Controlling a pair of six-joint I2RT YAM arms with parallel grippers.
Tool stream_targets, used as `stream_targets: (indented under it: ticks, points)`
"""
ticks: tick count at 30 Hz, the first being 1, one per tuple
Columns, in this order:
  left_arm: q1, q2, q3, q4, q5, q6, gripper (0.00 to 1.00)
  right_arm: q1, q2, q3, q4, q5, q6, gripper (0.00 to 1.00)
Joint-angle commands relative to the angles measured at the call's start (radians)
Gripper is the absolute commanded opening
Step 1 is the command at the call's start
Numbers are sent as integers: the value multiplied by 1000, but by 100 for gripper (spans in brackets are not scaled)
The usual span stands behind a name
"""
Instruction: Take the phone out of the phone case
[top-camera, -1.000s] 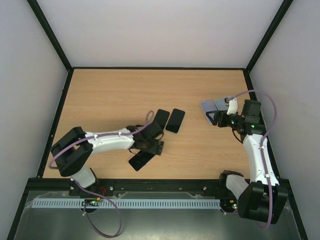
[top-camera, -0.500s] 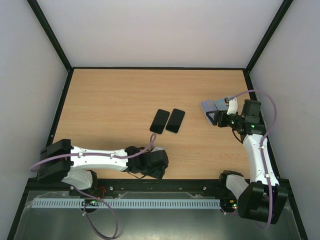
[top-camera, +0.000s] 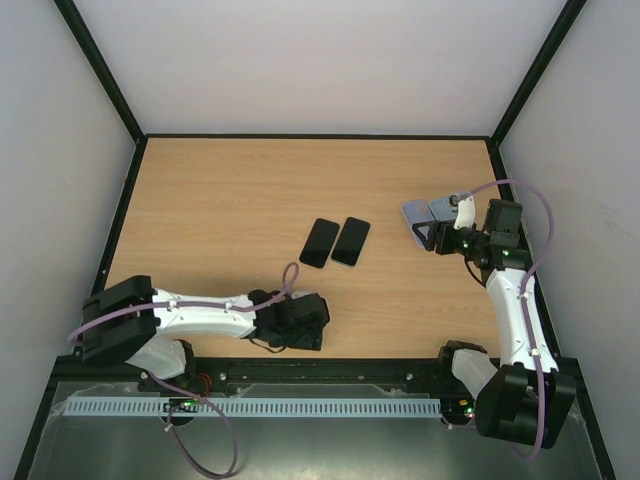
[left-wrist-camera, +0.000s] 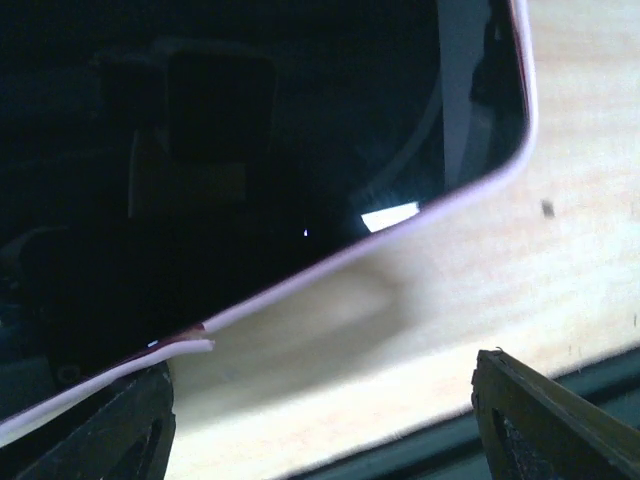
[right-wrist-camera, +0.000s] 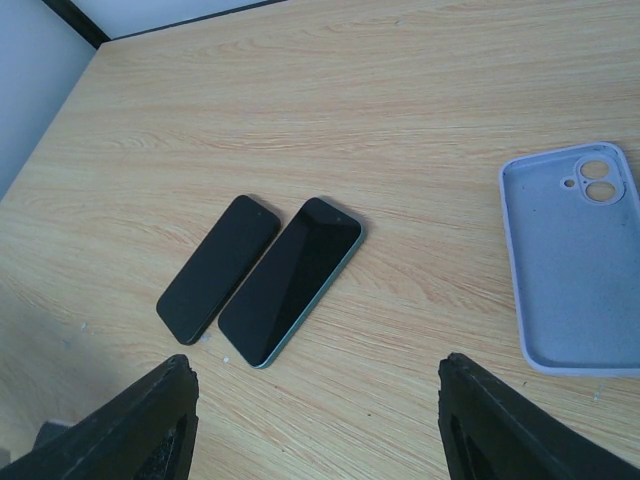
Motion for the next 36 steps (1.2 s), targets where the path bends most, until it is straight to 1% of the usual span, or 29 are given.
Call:
stream_targets:
  ticks: [1, 4, 8, 10, 12, 14, 16, 19, 22, 24, 27, 30, 33, 36]
  points:
    - [120, -36, -61, -68, -118, 6, 82, 4, -15, -2, 20, 0, -13, 64]
    - [212, -64, -80, -62, -202, 46, 86, 4, -15, -1, 17, 4, -15, 64]
    - [310, -44, -101, 75, -251, 93, 91, 4, -11, -2, 15, 14, -17, 64]
    - [346, -19, -77, 143, -266, 115, 95, 4, -10, -4, 18, 15, -15, 64]
    - [364, 15, -19, 131, -307, 109, 97, 4, -9, -5, 18, 20, -15, 64]
    - [365, 45, 44, 92, -340, 88, 99, 4, -13, -5, 18, 25, -15, 64]
    - [354, 66, 100, 33, -378, 29, 99, 4, -17, -7, 19, 28, -15, 64]
    - [291, 104, 186, -54, -439, -38, 99, 4, -24, -6, 19, 31, -15, 64]
    - [254, 179, 290, -151, -450, -89, 99, 4, -27, -5, 19, 28, -15, 64]
    - [218, 225, 350, -200, -478, -149, 99, 4, -27, -5, 17, 26, -16, 64]
    - [193, 301, 438, -273, -467, -225, 99, 4, -27, -2, 14, 26, -19, 64]
    - [189, 364, 484, -280, -411, -227, 99, 4, -30, -3, 12, 27, -20, 64]
    - [180, 397, 500, -224, -374, -169, 99, 4, -34, -2, 12, 26, -20, 64]
    - [176, 390, 483, -146, -348, -124, 98, 4, -33, -2, 13, 25, -21, 64]
